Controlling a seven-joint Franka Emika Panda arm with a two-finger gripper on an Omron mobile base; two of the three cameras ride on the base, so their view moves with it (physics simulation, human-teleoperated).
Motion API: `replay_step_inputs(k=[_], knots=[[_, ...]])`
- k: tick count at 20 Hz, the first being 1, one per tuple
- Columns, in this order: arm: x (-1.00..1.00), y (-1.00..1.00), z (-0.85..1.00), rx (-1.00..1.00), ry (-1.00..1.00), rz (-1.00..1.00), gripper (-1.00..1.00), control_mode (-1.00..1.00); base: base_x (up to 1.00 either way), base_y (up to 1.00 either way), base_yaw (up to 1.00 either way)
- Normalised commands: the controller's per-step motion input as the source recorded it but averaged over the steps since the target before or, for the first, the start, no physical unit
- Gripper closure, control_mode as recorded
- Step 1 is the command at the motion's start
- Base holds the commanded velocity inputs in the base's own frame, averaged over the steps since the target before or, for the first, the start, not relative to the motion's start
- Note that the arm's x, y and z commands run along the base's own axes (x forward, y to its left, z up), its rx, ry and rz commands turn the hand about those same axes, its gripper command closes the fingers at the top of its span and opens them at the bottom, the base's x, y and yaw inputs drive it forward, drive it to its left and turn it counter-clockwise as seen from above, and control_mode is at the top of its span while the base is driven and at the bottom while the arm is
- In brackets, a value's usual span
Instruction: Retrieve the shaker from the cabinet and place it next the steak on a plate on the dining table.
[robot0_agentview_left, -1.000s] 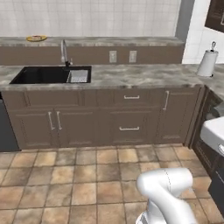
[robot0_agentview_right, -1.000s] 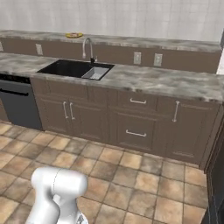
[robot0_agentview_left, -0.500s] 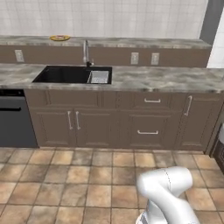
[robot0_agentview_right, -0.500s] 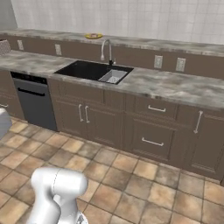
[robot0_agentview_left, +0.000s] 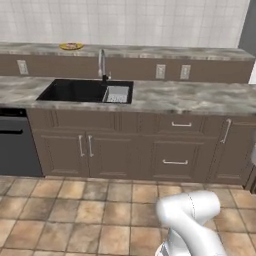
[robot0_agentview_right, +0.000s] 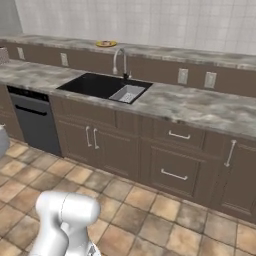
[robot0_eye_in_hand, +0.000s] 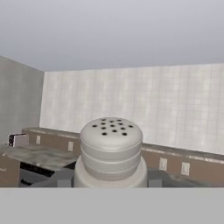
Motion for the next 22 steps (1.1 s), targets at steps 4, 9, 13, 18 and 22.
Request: replay_step_inputs(k=[4, 9, 13, 18, 22], knots=[[0.00, 0.00, 0.00, 0.00, 0.00, 0.00, 1.00, 1.00, 1.00, -1.00, 0.19], [0.00, 0.00, 0.00, 0.00, 0.00, 0.00, 1.00, 1.00, 1.00, -0.14, 0.20], [0.00, 0.00, 0.00, 0.00, 0.00, 0.00, 1.00, 1.00, 0.88, 1.00, 0.18], [0.00, 0.00, 0.00, 0.00, 0.00, 0.00, 1.00, 1.00, 0.87, 1.00, 0.03], [0.00, 0.00, 0.00, 0.00, 0.00, 0.00, 1.00, 1.00, 0.70, 1.00, 0.00]])
